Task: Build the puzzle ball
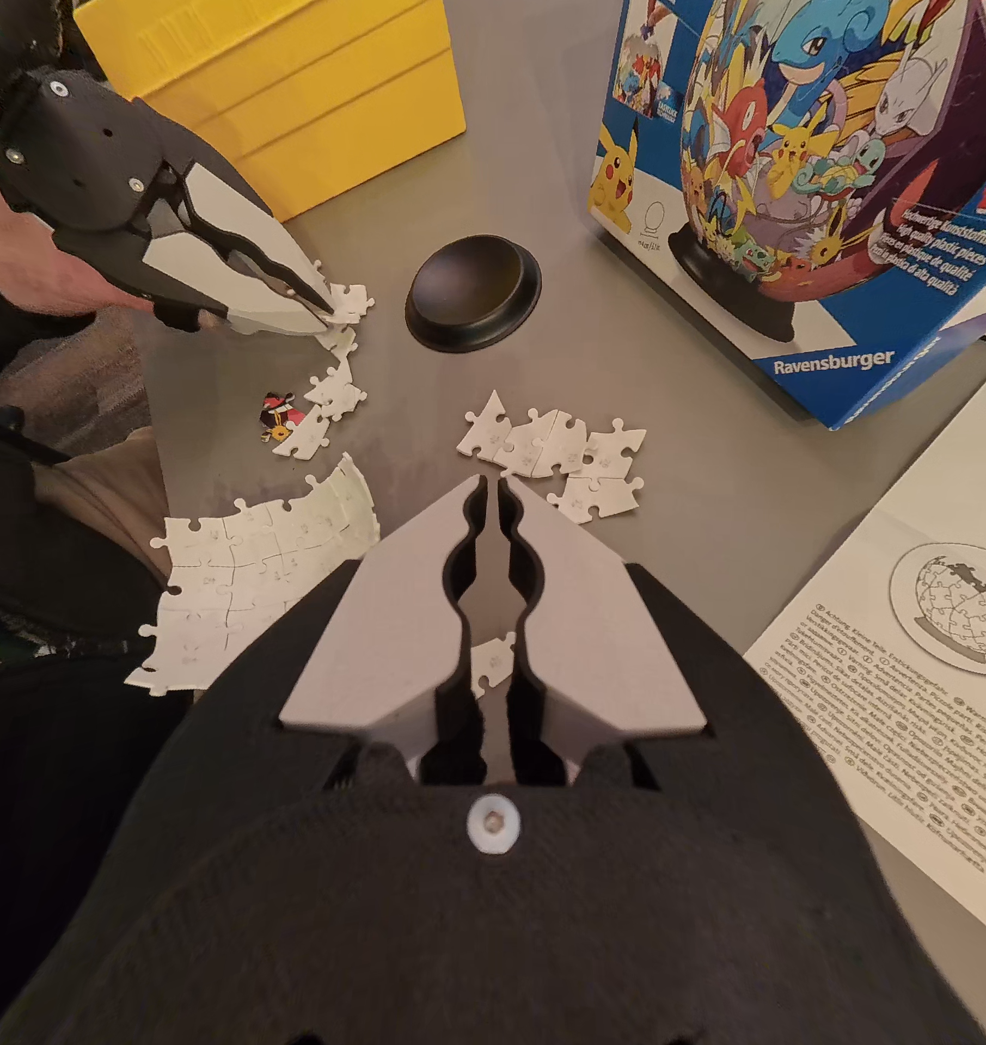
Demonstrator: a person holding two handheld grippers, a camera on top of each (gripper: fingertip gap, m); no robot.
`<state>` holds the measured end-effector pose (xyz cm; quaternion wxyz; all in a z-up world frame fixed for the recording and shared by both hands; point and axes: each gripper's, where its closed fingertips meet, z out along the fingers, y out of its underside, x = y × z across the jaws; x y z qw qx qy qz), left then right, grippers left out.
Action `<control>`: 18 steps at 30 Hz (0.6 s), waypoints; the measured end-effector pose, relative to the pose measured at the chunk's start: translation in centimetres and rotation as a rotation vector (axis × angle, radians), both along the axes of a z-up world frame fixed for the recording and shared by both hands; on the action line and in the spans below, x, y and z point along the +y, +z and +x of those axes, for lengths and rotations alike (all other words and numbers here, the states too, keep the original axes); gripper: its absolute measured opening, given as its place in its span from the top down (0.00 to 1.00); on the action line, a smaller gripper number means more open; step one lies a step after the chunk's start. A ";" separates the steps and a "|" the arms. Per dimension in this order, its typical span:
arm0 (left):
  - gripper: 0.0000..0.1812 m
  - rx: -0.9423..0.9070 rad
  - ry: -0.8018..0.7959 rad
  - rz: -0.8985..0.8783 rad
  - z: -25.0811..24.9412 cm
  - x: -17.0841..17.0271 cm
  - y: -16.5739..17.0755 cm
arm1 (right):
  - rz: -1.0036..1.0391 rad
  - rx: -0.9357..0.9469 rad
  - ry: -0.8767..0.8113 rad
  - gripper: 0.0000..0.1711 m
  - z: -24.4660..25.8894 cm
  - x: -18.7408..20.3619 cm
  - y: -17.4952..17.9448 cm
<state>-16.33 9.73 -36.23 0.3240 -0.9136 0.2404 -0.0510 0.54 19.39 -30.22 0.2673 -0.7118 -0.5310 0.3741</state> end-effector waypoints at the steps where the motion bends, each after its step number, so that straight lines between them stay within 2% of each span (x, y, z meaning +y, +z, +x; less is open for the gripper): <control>1: 0.95 -0.007 0.006 0.003 -0.2 -0.1 0.2 | 0.000 0.002 0.000 0.99 0.0 0.0 0.1; 7: 0.99 -0.022 0.028 0.079 -1.3 -1.2 2.0 | 0.002 0.002 -0.002 0.99 0.1 0.0 0.2; 15: 0.99 0.086 0.034 0.022 -3.1 -3.0 1.1 | 0.004 -0.009 0.011 0.99 -0.1 -0.3 0.1; 16: 0.98 0.081 0.027 0.013 -2.9 -3.2 0.9 | 0.006 -0.009 0.011 0.99 -0.1 -0.3 0.2; 18: 0.89 0.082 0.018 -0.025 -2.6 -3.5 0.4 | 0.008 -0.008 0.009 0.99 0.0 -0.3 0.3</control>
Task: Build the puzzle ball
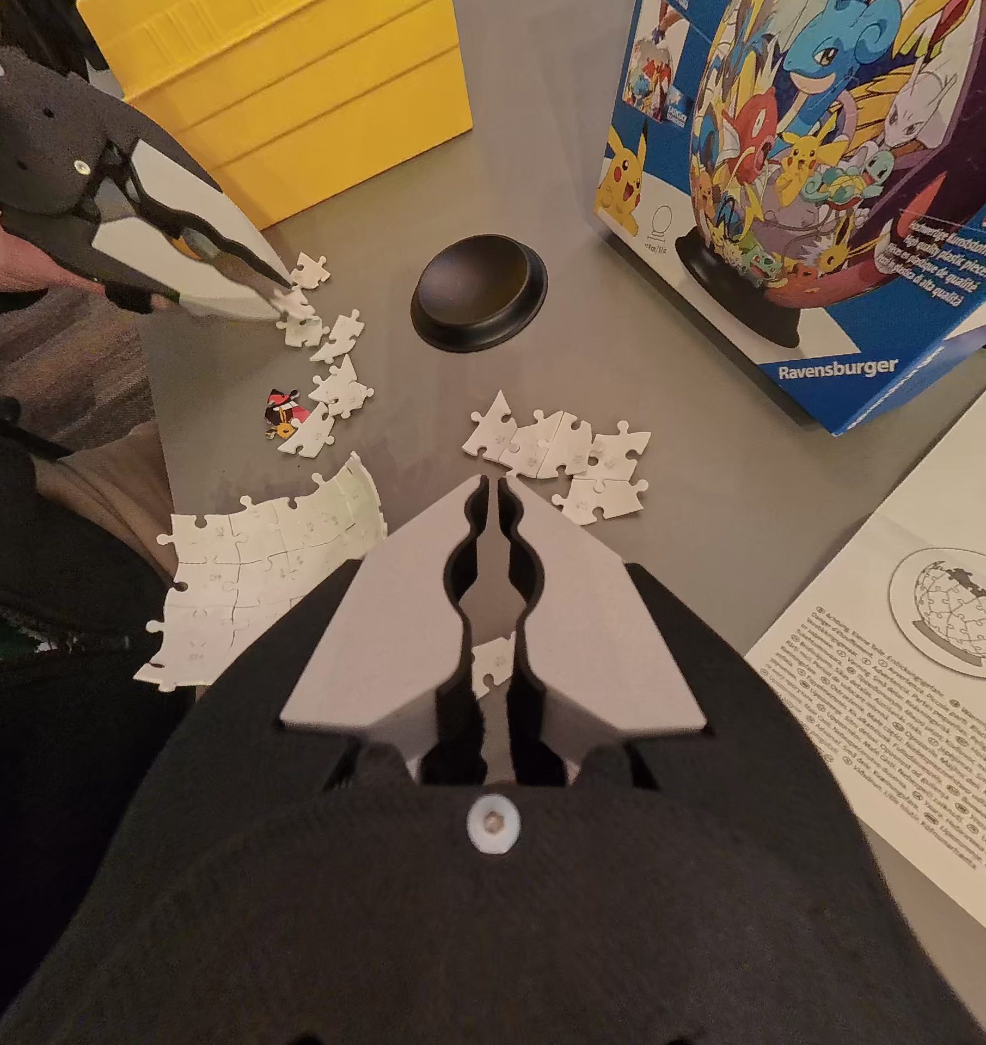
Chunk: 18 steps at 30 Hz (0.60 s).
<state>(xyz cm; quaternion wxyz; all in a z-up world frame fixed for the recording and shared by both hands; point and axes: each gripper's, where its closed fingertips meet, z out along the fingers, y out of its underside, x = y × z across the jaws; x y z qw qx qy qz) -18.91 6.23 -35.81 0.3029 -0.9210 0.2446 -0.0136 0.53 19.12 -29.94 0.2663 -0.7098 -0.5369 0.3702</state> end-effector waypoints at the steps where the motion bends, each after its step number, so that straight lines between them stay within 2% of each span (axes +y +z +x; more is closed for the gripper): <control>1: 0.87 0.019 -0.002 -0.028 0.0 -0.2 -0.3 | -0.001 0.001 -0.001 0.99 0.0 0.0 0.0; 4: 0.76 0.054 -0.014 -0.031 -0.1 -0.1 -0.5 | -0.001 0.000 -0.004 0.99 0.1 0.1 0.1; 9: 0.73 -0.001 -0.061 0.006 1.8 0.8 0.8 | 0.000 0.002 -0.004 0.99 0.2 0.1 0.1; 18: 0.82 0.010 -0.239 -0.001 7.0 3.0 -0.1 | -0.008 0.010 0.000 0.99 0.1 0.0 0.2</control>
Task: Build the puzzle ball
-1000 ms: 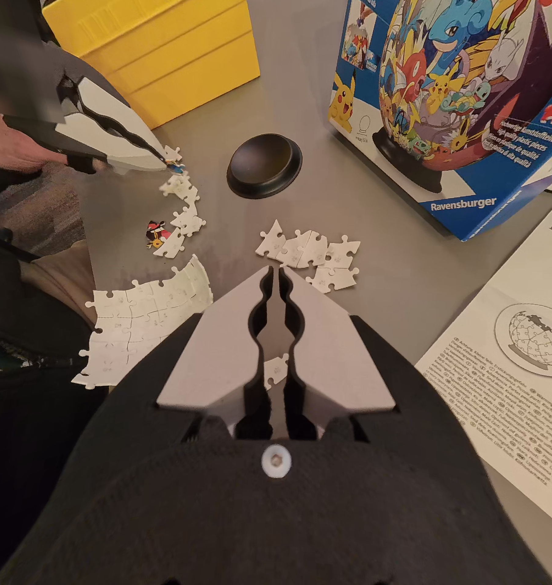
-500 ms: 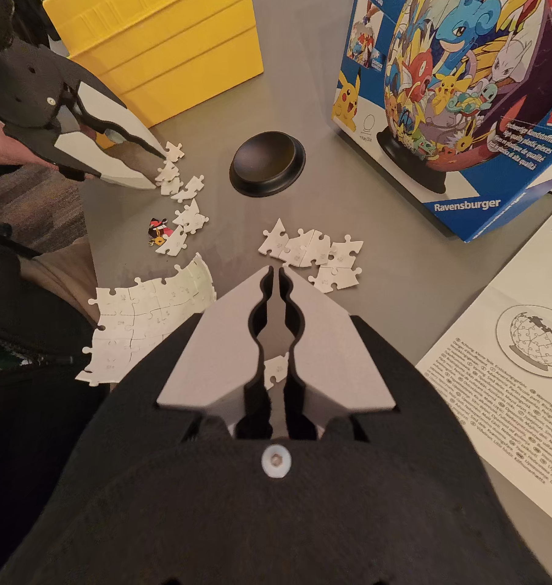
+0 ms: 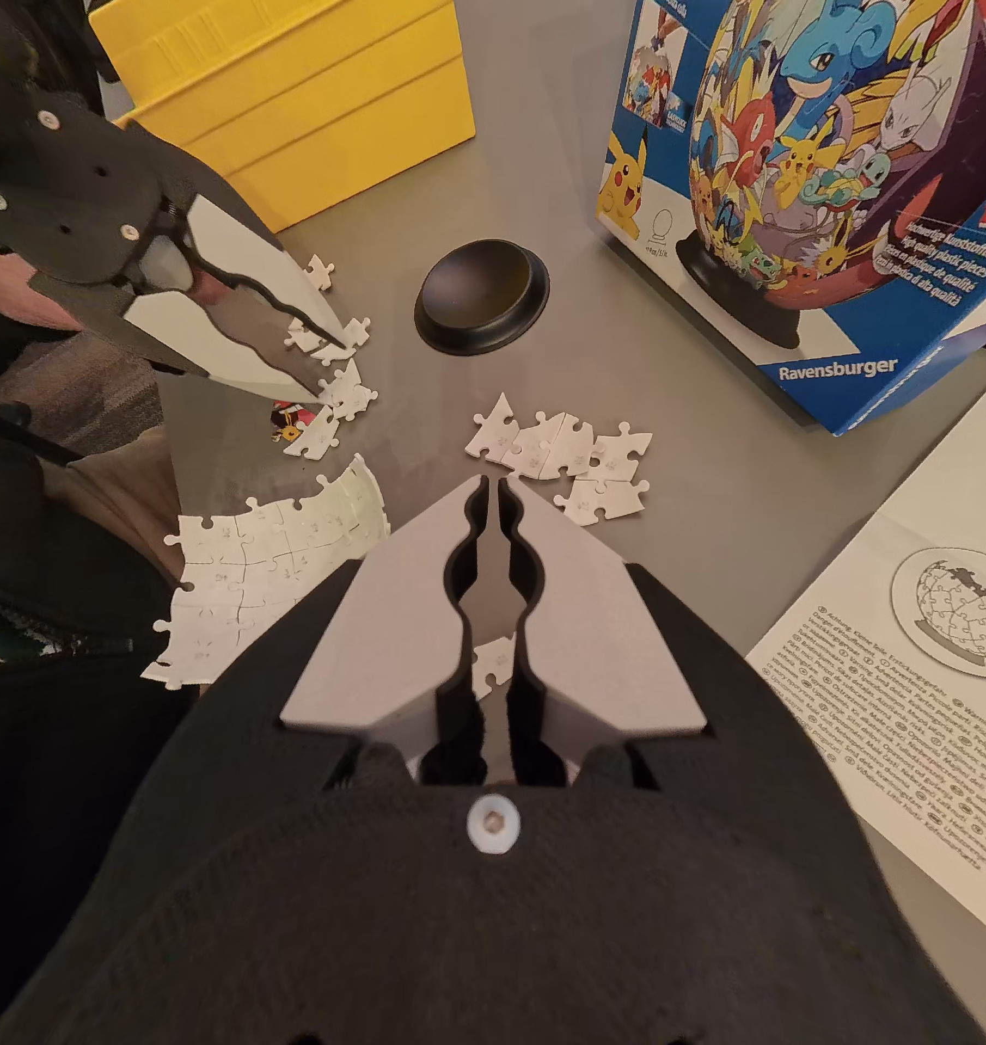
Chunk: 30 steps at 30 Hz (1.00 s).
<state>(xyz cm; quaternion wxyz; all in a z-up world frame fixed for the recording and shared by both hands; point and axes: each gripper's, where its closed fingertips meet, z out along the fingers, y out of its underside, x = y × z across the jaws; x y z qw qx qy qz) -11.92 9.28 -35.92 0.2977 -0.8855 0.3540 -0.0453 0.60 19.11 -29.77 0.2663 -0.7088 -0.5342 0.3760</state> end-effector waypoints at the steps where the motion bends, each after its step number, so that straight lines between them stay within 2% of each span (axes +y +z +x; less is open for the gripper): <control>1: 0.82 0.004 -0.005 -0.022 0.1 0.2 -0.4 | 0.000 0.000 0.000 0.99 0.0 0.0 0.0; 7: 0.86 -0.035 0.009 -0.092 0.1 0.4 -1.7 | 0.003 0.010 -0.010 0.99 0.4 0.4 0.4; 14: 0.87 -0.146 0.051 -0.079 -0.7 0.6 -0.1 | -0.005 0.020 -0.014 0.99 0.6 0.6 0.4; 18: 0.86 -0.145 0.112 -0.061 -2.6 0.9 0.7 | -0.007 0.021 -0.016 0.99 0.6 0.7 0.5; 22: 0.86 -0.082 0.144 -0.078 -3.9 0.7 0.0 | -0.011 0.022 -0.011 0.99 0.5 0.5 0.4; 26: 0.82 -0.066 0.156 -0.084 -4.1 0.8 -0.4 | -0.008 0.018 -0.007 0.99 0.4 0.4 0.4; 30: 0.81 -0.092 0.198 -0.054 -5.1 0.6 1.1 | -0.007 0.023 -0.013 0.99 0.6 0.6 0.7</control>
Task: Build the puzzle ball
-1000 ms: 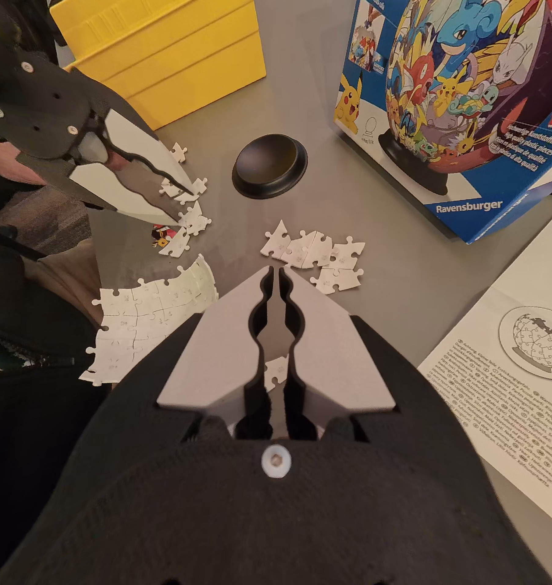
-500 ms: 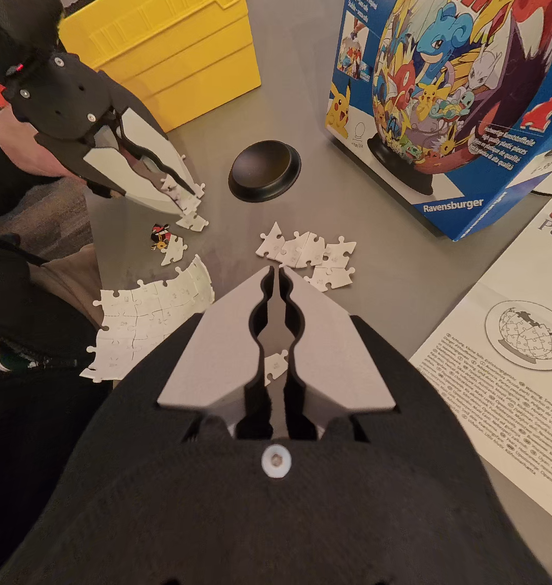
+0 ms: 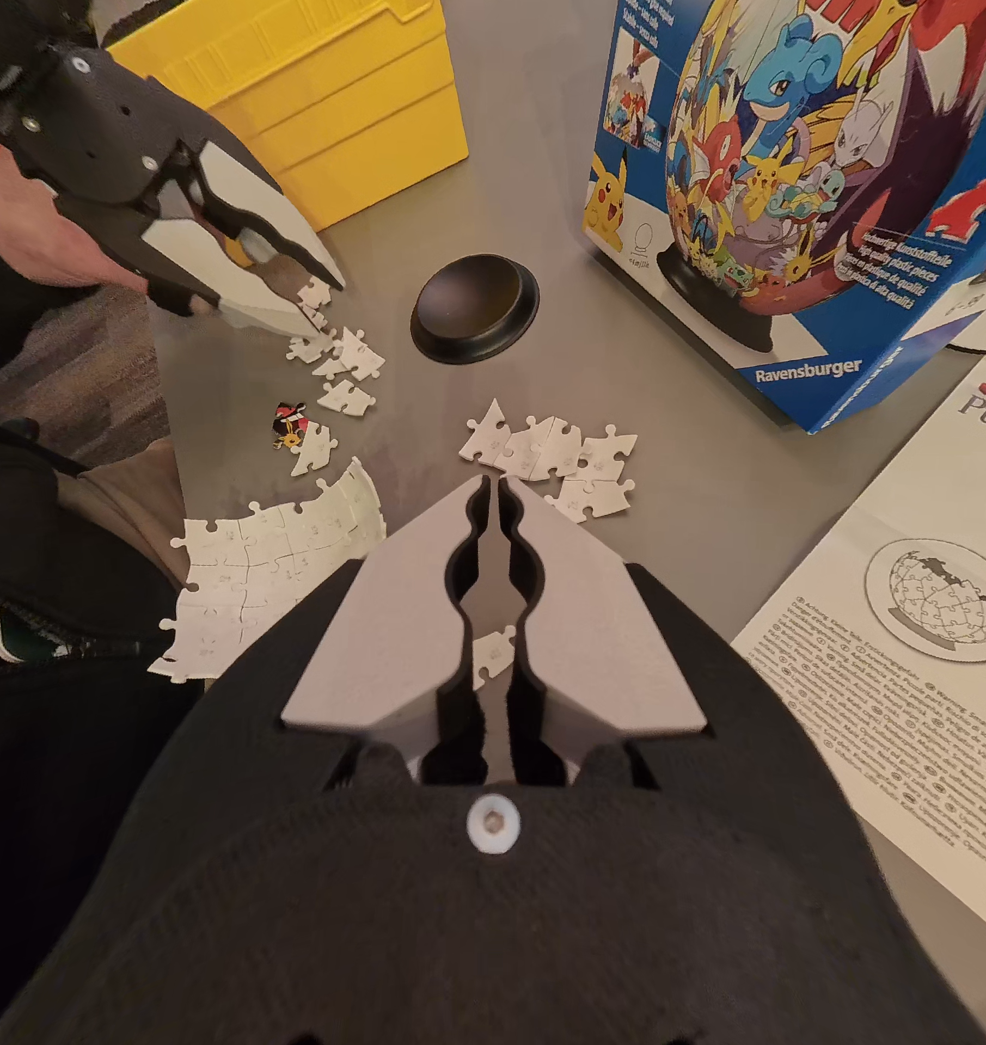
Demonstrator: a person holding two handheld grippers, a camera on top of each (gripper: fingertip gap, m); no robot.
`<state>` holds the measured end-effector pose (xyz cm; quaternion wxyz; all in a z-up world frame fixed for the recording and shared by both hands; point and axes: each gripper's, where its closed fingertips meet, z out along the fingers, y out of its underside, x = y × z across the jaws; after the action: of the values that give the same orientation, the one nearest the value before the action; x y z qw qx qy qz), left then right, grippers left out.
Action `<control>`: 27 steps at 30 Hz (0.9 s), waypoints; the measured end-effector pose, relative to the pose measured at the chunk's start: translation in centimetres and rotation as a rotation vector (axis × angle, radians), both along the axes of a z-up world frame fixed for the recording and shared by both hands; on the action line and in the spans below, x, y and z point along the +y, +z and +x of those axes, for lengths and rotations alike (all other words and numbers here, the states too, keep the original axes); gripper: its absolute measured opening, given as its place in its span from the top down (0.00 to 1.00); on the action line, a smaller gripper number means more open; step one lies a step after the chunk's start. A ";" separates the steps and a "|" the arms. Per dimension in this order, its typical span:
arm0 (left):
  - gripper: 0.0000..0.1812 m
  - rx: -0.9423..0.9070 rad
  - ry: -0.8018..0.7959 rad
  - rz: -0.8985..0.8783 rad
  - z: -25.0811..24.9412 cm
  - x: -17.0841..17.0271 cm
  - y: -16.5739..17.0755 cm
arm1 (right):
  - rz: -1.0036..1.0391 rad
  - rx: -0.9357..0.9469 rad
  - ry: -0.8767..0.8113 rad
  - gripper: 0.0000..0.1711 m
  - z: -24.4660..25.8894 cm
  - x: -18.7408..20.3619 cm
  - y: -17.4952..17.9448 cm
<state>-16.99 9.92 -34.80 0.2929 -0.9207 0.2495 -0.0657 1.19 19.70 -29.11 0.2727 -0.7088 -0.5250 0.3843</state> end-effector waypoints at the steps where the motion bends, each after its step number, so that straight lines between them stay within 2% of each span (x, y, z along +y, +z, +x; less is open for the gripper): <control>1: 0.81 0.002 0.012 0.003 -0.4 -0.3 0.4 | 0.001 0.001 -0.002 0.99 0.0 0.1 0.0; 6: 0.82 0.003 0.047 -0.011 -1.4 -1.6 0.8 | -0.011 0.005 0.001 0.99 0.0 0.0 -0.1; 12: 0.76 0.098 -0.042 -0.102 0.4 -1.4 -2.7 | -0.009 0.004 0.011 0.99 -0.2 -0.3 -0.1; 15: 0.85 0.068 -0.062 -0.115 0.9 -1.5 -2.8 | -0.007 0.009 0.002 0.99 0.0 -0.1 0.1; 17: 0.88 0.080 -0.088 -0.107 0.8 -1.7 -2.7 | -0.012 0.011 -0.001 0.99 0.1 0.0 0.0; 23: 0.79 0.090 -0.049 -0.114 -1.1 -3.4 -0.3 | -0.020 0.007 0.004 0.99 0.0 -0.1 -0.4; 27: 0.73 0.135 -0.049 -0.177 -1.8 -5.4 -1.4 | -0.023 0.007 0.002 0.99 0.0 0.0 -0.5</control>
<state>-18.83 4.48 -36.22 0.1910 -0.9389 0.2844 -0.0326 1.21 19.68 -29.56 0.2659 -0.7099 -0.5203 0.3932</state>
